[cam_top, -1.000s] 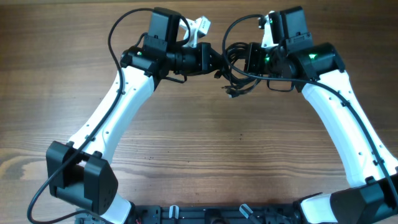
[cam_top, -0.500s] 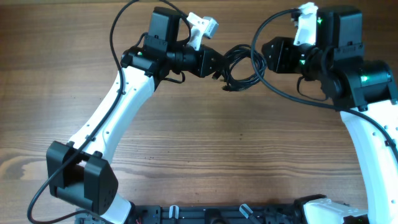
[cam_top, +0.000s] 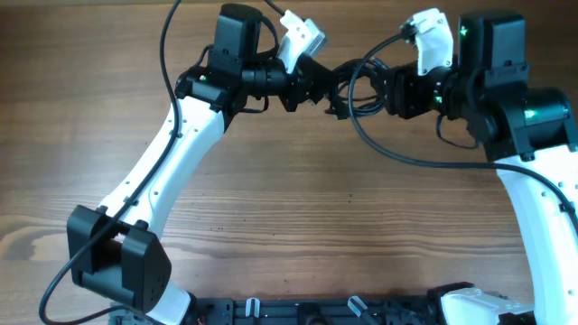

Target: Untangle cables

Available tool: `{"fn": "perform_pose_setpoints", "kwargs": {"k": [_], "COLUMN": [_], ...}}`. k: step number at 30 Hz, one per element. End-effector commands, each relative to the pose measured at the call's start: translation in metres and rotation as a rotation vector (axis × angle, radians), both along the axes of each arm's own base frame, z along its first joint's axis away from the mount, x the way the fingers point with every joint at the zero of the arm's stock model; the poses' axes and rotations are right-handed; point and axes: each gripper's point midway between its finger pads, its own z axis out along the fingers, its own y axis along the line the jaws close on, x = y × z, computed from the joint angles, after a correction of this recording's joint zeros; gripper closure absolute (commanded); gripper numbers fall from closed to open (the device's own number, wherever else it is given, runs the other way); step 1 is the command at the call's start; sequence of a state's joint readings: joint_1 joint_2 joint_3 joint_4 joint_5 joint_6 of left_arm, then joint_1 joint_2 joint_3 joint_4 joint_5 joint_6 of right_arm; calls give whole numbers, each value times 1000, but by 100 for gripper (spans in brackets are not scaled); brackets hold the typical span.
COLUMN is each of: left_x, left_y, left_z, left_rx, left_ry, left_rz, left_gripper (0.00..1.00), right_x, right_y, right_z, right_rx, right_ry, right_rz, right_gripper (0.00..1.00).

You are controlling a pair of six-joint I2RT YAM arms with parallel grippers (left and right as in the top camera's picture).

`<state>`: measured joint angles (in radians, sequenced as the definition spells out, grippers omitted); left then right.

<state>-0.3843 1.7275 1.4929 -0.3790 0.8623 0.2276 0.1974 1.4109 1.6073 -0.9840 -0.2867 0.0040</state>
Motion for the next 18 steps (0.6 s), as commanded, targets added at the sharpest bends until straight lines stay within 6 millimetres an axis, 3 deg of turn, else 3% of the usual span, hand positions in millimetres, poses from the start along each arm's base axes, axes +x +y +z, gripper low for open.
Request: {"fn": "perform_pose_setpoints", "kwargs": {"k": [1,5,10,18], "left_x": [-4,0,1,1], "left_y": [-3,-4,-4,-4], "left_z": [39,48,47,47], "left_rx": [-63,-83,-98,-131], "left_ry": [-152,-192,-114,20], "left_rz": [-43,-40,-11,35], "left_gripper": [96,96,96,96], "right_x": [13,15,22,22], "right_y": [-16,-9,-23,-15], "right_z": [-16,-35,-46,-71], "right_rx": [51,63,94,111], "right_ry": [98,171,235,343], "right_rz": [-177,-151,-320,-313], "right_gripper": [43,47,54,59]}}
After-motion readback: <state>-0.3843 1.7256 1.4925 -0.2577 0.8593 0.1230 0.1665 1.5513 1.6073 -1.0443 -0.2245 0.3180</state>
